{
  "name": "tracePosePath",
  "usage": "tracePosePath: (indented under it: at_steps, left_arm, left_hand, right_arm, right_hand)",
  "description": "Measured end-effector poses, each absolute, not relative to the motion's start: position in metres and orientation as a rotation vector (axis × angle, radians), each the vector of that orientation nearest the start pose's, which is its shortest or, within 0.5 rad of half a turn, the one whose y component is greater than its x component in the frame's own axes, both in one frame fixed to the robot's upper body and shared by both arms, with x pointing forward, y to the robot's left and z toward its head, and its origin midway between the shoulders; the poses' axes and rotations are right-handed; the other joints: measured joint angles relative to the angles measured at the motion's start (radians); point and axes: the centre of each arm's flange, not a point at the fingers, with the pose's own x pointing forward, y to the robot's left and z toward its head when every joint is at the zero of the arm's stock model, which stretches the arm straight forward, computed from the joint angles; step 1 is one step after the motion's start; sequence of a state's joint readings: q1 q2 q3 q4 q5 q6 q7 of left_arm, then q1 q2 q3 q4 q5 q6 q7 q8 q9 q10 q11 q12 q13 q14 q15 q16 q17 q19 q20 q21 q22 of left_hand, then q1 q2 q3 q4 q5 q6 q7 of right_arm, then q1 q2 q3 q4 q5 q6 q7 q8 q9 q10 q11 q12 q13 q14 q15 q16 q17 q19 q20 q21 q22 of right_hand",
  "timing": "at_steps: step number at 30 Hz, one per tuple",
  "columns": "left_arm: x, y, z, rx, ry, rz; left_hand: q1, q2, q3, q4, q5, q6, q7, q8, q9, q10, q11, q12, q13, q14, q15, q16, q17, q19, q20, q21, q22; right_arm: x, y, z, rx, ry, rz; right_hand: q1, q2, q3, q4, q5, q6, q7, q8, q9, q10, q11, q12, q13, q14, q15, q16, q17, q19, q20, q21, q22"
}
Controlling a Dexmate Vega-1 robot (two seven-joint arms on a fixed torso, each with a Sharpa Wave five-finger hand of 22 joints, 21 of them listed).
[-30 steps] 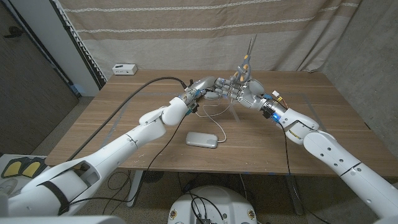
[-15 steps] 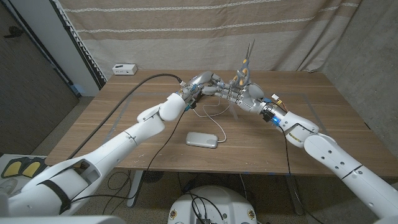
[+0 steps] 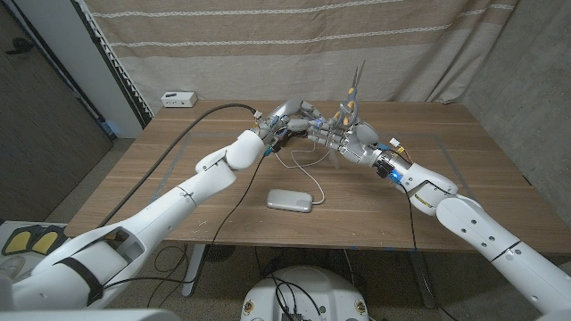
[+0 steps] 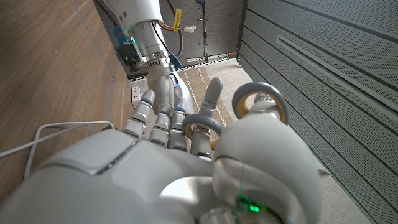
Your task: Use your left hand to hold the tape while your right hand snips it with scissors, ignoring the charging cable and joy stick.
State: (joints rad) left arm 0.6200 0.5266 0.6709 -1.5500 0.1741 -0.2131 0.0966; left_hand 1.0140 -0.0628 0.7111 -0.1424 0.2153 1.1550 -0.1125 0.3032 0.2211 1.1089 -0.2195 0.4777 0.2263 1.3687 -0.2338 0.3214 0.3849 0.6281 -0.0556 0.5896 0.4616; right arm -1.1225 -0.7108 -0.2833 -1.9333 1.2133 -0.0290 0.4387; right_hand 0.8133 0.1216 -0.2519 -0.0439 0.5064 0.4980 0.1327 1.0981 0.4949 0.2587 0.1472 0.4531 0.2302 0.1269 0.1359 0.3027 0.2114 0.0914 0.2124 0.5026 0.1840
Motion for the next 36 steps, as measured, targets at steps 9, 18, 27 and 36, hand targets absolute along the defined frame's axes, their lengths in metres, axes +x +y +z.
tracePosePath:
  at_steps: [9, 18, 27, 36]
  left_arm:
    - [0.597, 0.108, 0.072, 0.821, -0.955, -0.324]
    - [0.597, 0.11, 0.075, 0.777, -0.942, -0.339]
    - [0.596, 0.112, 0.083, 0.731, -0.94, -0.354]
    - [0.597, 0.113, 0.089, 0.686, -0.93, -0.377]
  left_hand:
    - [0.007, -0.007, 0.0, 0.0, 0.0, -0.005, -0.005, 0.0, 0.0, 0.005, 0.005, -0.004, 0.0, 0.0, 0.0, -0.004, 0.0, -0.005, -0.005, 0.003, 0.0]
    - [0.007, -0.007, -0.004, -0.004, 0.0, -0.005, -0.005, -0.004, 0.0, 0.006, 0.005, 0.0, 0.0, 0.0, 0.0, -0.004, 0.0, -0.005, -0.005, 0.01, 0.005]
    - [0.007, -0.007, -0.004, -0.004, 0.0, -0.011, 0.0, -0.004, 0.0, 0.009, 0.005, 0.0, 0.0, 0.0, 0.0, -0.004, 0.0, -0.005, -0.005, 0.013, 0.005]
    - [0.007, -0.007, -0.004, -0.004, 0.008, -0.011, 0.0, -0.004, 0.005, 0.009, 0.005, 0.0, 0.0, 0.0, 0.0, -0.012, 0.0, -0.005, -0.005, 0.02, 0.009]
  right_arm:
    - [0.5, -0.189, -0.018, 0.344, -0.463, 1.01]
    - [0.497, -0.189, -0.022, 0.338, -0.453, 1.01]
    - [0.497, -0.19, -0.022, 0.332, -0.45, 1.009]
    - [0.496, -0.19, -0.023, 0.326, -0.439, 1.011]
  right_hand:
    - [0.0, 0.0, 0.0, 0.0, 0.0, -0.004, 0.004, -0.019, -0.017, 0.0, 0.0, 0.0, 0.0, 0.0, 0.0, -0.007, 0.0, 0.0, 0.0, -0.004, 0.0]
    - [0.0, 0.0, 0.0, 0.0, 0.0, -0.007, 0.007, -0.03, -0.03, -0.002, 0.002, 0.0, 0.0, 0.0, 0.0, -0.007, 0.0, 0.005, 0.006, -0.007, 0.0]
    - [0.0, 0.0, 0.0, 0.0, 0.0, -0.013, 0.001, -0.05, -0.05, 0.001, -0.001, 0.0, 0.0, 0.005, 0.005, -0.007, 0.0, 0.011, 0.0, -0.011, 0.0]
    - [0.0, 0.0, 0.0, 0.0, -0.004, -0.012, 0.001, -0.063, -0.064, 0.004, -0.004, 0.0, 0.0, 0.011, 0.011, -0.011, 0.0, 0.011, 0.0, -0.019, 0.0]
